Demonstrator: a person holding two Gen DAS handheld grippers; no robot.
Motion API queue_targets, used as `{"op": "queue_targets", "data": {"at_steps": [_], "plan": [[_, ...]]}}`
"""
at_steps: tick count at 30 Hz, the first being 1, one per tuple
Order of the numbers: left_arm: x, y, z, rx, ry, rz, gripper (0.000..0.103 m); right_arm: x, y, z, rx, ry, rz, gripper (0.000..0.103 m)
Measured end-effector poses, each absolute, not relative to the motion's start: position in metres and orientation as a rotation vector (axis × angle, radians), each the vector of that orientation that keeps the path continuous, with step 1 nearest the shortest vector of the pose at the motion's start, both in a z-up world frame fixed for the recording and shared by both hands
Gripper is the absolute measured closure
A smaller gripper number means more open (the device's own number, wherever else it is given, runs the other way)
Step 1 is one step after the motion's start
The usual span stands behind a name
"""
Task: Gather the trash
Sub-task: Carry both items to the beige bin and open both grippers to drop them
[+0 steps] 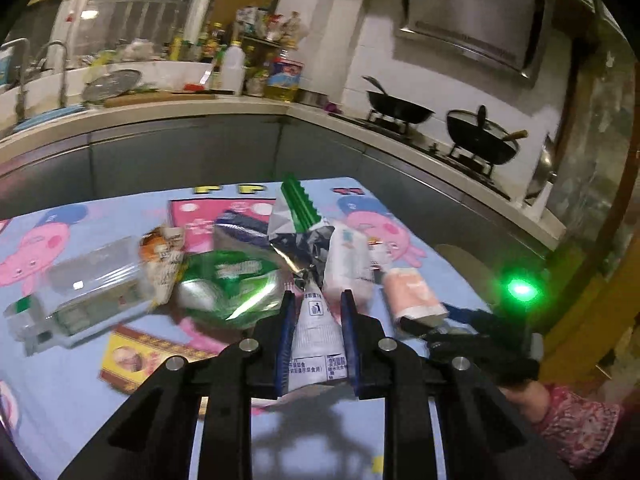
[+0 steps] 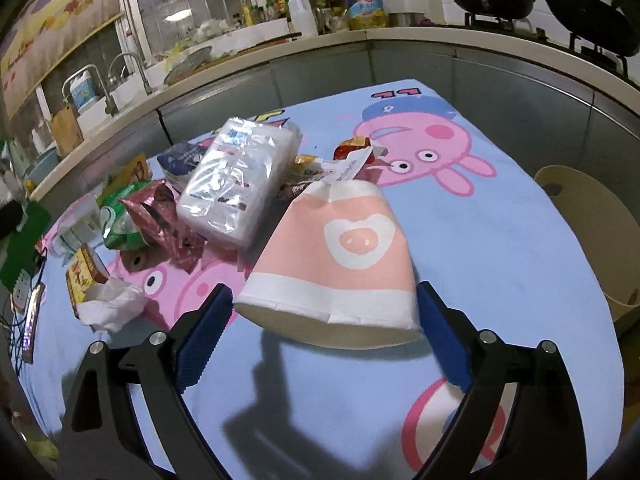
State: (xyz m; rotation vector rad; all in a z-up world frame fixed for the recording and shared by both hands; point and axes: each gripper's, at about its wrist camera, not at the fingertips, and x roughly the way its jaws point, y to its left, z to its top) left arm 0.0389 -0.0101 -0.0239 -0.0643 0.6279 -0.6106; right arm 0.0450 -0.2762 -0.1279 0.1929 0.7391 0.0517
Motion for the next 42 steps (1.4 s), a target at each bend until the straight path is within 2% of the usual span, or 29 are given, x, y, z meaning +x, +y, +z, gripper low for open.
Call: {"op": "queue_targets", "data": {"at_steps": [9,17,25,30,33,34,35,39,42], "plan": [[0.058,-0.073,-0.029,-0.015,0.657,-0.713,0.08,0.027,-0.289,-0.126,0.204,0.687,0.039,0.023],[0.076,-0.122,-0.036,-0.007,0.706,-0.78,0.08,0.009,-0.328,-0.118,0.257,0.622,-0.042,0.023],[0.093,-0.256,-0.031,0.107,0.708,-0.989,0.08,-0.006,-0.439,-0.108,0.381,0.56,-0.244,0.023],[0.114,-0.354,-0.044,0.15,0.769,-1.098,0.08,0.001,-0.501,-0.117,0.418,0.616,-0.314,0.021],[0.123,-0.395,-0.058,0.188,0.785,-1.1,0.066,0.009,-0.522,-0.127,0.443,0.651,-0.306,0.016],[0.126,-0.403,-0.063,0.194,0.785,-1.092,0.055,0.012,-0.526,-0.131,0.447,0.666,-0.306,0.016],[0.129,-0.412,-0.069,0.2,0.789,-1.081,0.048,0.015,-0.529,-0.132,0.463,0.674,-0.301,0.016],[0.138,-0.415,-0.075,0.184,0.832,-1.044,0.048,0.006,-0.534,-0.128,0.486,0.616,-0.328,0.016],[0.133,-0.392,-0.059,0.122,0.808,-1.039,0.048,-0.005,-0.526,-0.124,0.512,0.572,-0.319,0.017]]}}
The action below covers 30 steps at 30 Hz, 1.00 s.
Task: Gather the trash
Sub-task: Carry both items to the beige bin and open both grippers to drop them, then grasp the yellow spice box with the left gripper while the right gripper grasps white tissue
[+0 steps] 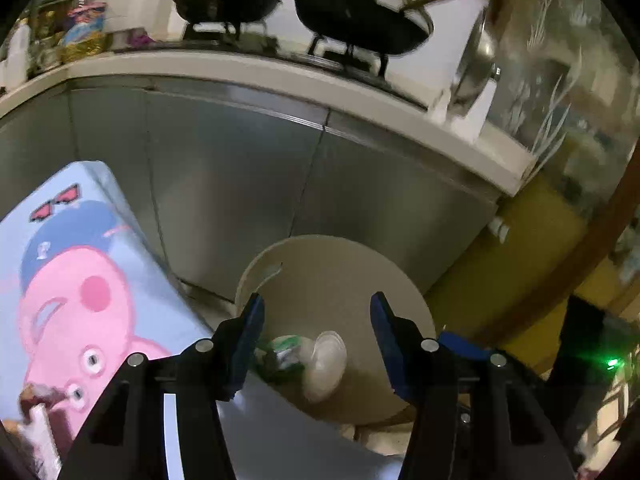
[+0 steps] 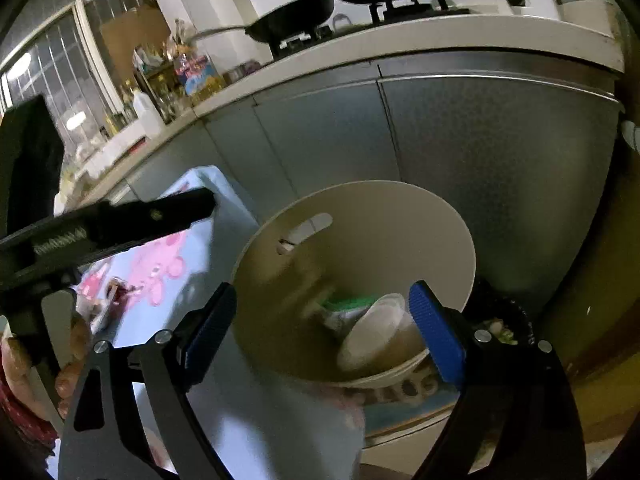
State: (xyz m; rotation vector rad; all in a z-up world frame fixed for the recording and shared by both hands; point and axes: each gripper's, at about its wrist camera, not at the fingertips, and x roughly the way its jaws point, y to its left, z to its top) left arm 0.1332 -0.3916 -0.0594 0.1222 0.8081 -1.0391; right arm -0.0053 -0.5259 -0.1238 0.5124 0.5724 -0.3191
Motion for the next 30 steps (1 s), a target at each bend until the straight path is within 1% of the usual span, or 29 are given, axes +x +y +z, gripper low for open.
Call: {"op": "queue_targets", "data": {"at_steps": [1,2,4,7,8,9,11,12,14,17,21,23,27,30], "plan": [[0.129,-0.379,-0.051,0.101,0.796,-1.036,0.048,-0.009,-0.52,-0.121,0.521,0.556,-0.309,0.021],[0.124,-0.364,-0.043,0.081,0.78,-1.03,0.048,-0.014,-0.514,-0.119,0.525,0.54,-0.297,0.031],[0.11,-0.336,-0.03,0.063,0.745,-1.021,0.048,-0.021,-0.495,-0.112,0.53,0.503,-0.258,0.04],[0.081,-0.282,-0.02,0.038,0.706,-1.014,0.048,-0.03,-0.461,-0.105,0.54,0.469,-0.161,0.048],[0.07,-0.258,-0.02,0.033,0.697,-1.003,0.048,-0.03,-0.451,-0.104,0.536,0.468,-0.128,0.052],[0.062,-0.237,-0.021,0.026,0.698,-0.99,0.048,-0.027,-0.436,-0.104,0.527,0.475,-0.084,0.054],[0.049,-0.204,-0.025,0.02,0.708,-0.959,0.048,-0.02,-0.406,-0.106,0.508,0.508,0.005,0.064],[0.039,-0.173,-0.031,0.018,0.717,-0.921,0.048,-0.016,-0.391,-0.108,0.5,0.53,0.044,0.064],[0.029,-0.144,-0.039,0.021,0.732,-0.861,0.048,-0.007,-0.355,-0.112,0.468,0.575,0.124,0.064],[0.02,-0.078,-0.055,-0.004,0.78,-0.732,0.048,0.004,-0.299,-0.114,0.409,0.626,0.247,0.064],[0.028,0.018,-0.074,-0.174,0.857,-0.523,0.048,0.022,-0.231,-0.113,0.331,0.69,0.388,0.064],[0.043,0.053,-0.081,-0.27,0.893,-0.415,0.048,0.03,-0.199,-0.108,0.269,0.705,0.438,0.064],[0.063,0.093,-0.085,-0.451,0.917,-0.337,0.048,0.052,-0.137,-0.096,0.141,0.734,0.515,0.064],[0.062,0.106,-0.087,-0.469,0.897,-0.314,0.048,0.066,-0.105,-0.093,0.05,0.764,0.558,0.064]]}}
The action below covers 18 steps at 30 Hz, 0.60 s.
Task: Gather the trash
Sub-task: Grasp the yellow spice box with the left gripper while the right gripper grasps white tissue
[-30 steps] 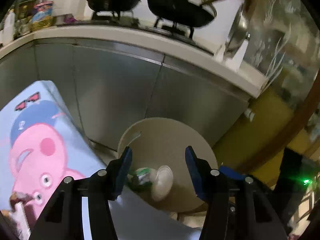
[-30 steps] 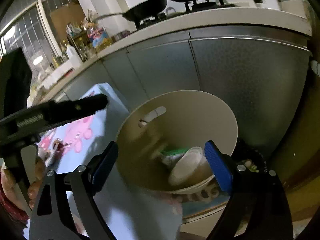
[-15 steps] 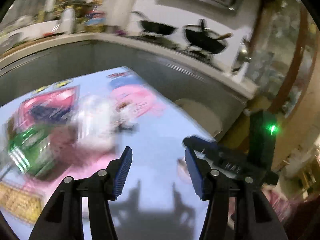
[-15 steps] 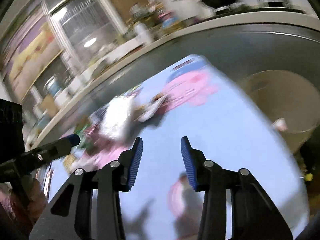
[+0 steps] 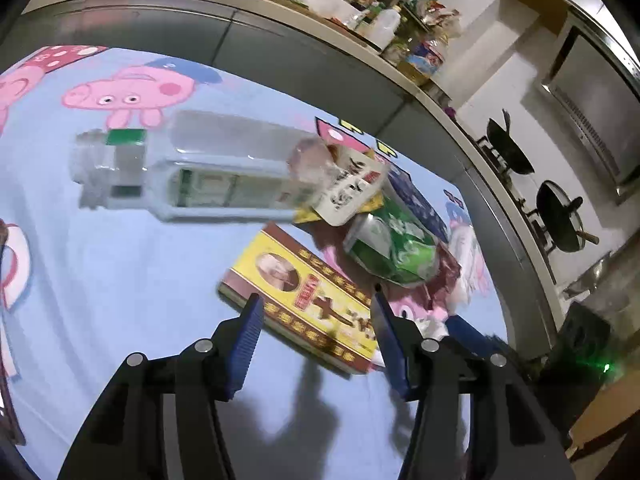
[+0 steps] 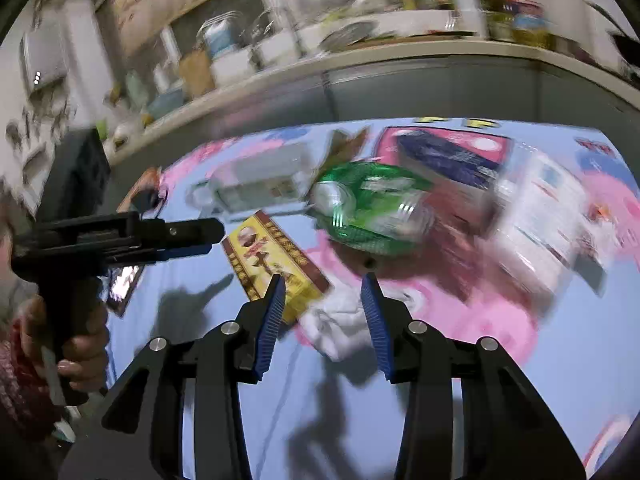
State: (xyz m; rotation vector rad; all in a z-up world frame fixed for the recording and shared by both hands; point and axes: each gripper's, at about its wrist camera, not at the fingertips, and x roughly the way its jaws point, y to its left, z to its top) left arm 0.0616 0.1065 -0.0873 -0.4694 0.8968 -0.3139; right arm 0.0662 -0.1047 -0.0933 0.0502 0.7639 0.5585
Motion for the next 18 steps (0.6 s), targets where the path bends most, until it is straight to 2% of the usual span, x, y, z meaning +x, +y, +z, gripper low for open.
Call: {"op": "queue_targets", "data": {"at_steps": [5,9,12,14,15,16,18], "plan": [[0.062,0.121,-0.106,-0.513,0.945,-0.311,0.048,0.094,-0.065,-0.112,-0.035,0.877,0.633,0.061],[0.07,0.135,-0.114,-0.542,0.971,-0.297,0.047,0.071,-0.041,-0.121,-0.066,0.923,0.834,0.061],[0.069,0.137,-0.11,-0.533,0.955,-0.288,0.034,0.037,-0.039,-0.112,-0.116,0.849,0.892,0.06],[0.068,0.132,-0.106,-0.506,0.944,-0.261,0.021,0.027,-0.056,-0.107,-0.067,0.818,0.842,0.049],[0.069,0.129,-0.104,-0.487,0.941,-0.245,0.017,0.022,-0.068,-0.105,-0.053,0.798,0.803,0.046],[0.069,0.125,-0.103,-0.464,0.937,-0.231,0.015,0.017,-0.081,-0.104,-0.053,0.77,0.744,0.036],[0.071,0.114,-0.104,-0.398,0.939,-0.208,0.015,0.01,-0.097,-0.105,-0.053,0.749,0.673,0.033]]}}
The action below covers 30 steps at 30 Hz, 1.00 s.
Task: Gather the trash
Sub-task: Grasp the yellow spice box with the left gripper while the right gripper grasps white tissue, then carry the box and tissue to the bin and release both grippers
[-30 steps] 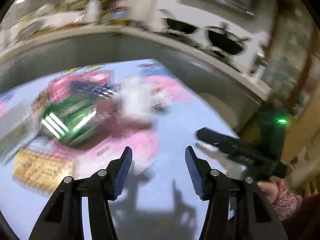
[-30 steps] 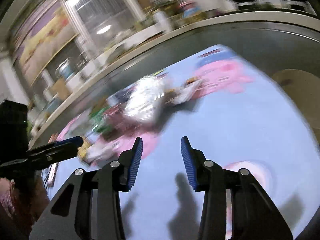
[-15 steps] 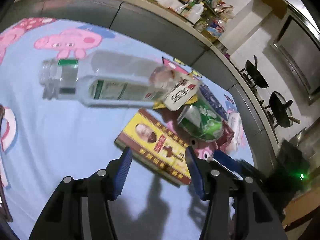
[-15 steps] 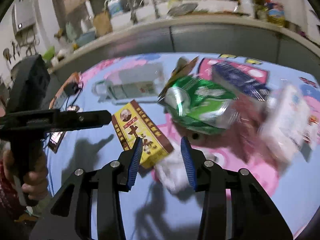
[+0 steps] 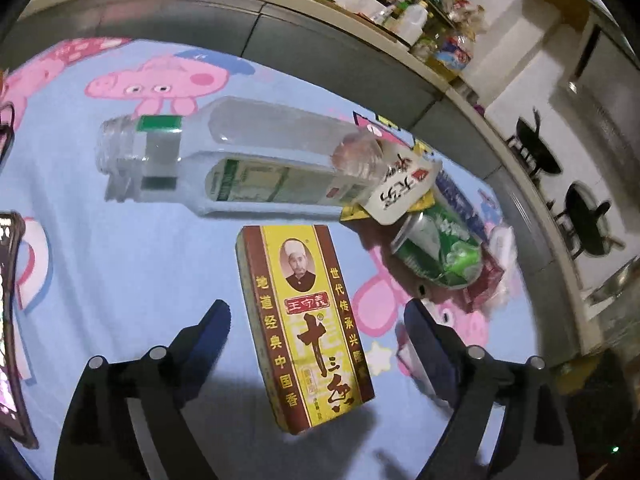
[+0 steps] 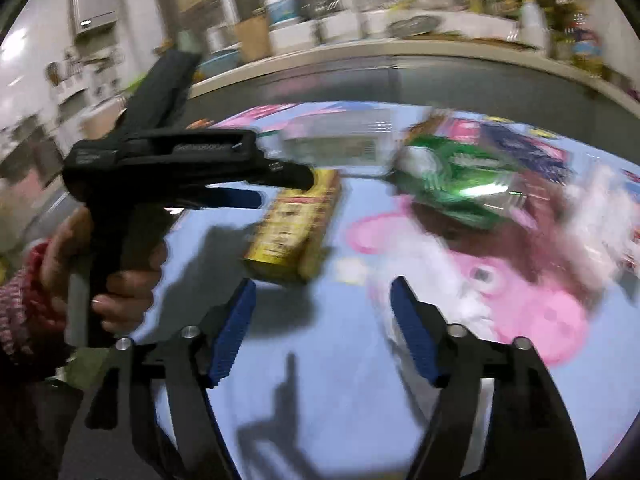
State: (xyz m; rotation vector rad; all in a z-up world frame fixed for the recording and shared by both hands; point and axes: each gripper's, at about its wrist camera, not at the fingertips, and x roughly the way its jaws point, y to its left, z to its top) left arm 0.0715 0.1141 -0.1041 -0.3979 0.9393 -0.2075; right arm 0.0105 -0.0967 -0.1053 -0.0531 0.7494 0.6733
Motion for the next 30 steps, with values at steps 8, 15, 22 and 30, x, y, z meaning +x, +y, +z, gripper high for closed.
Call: {"op": "queue_targets", "data": {"at_steps": [8,15,22,30], "plan": [[0.069,0.083,-0.119,-0.154,0.929,-0.121,0.036,0.016,-0.132,-0.123,-0.053,0.774,0.489,0.033],[0.047,0.081,-0.112,-0.161,0.913,-0.21,0.043,0.027,-0.127,-0.135,-0.044,0.831,0.488,0.095],[0.024,0.044,-0.086,-0.171,0.85,-0.437,0.044,0.014,-0.179,-0.12,0.155,0.765,0.444,0.095],[0.027,-0.044,-0.062,-0.072,0.813,-0.704,0.044,-0.01,-0.283,-0.106,0.362,0.648,0.228,0.095]]}}
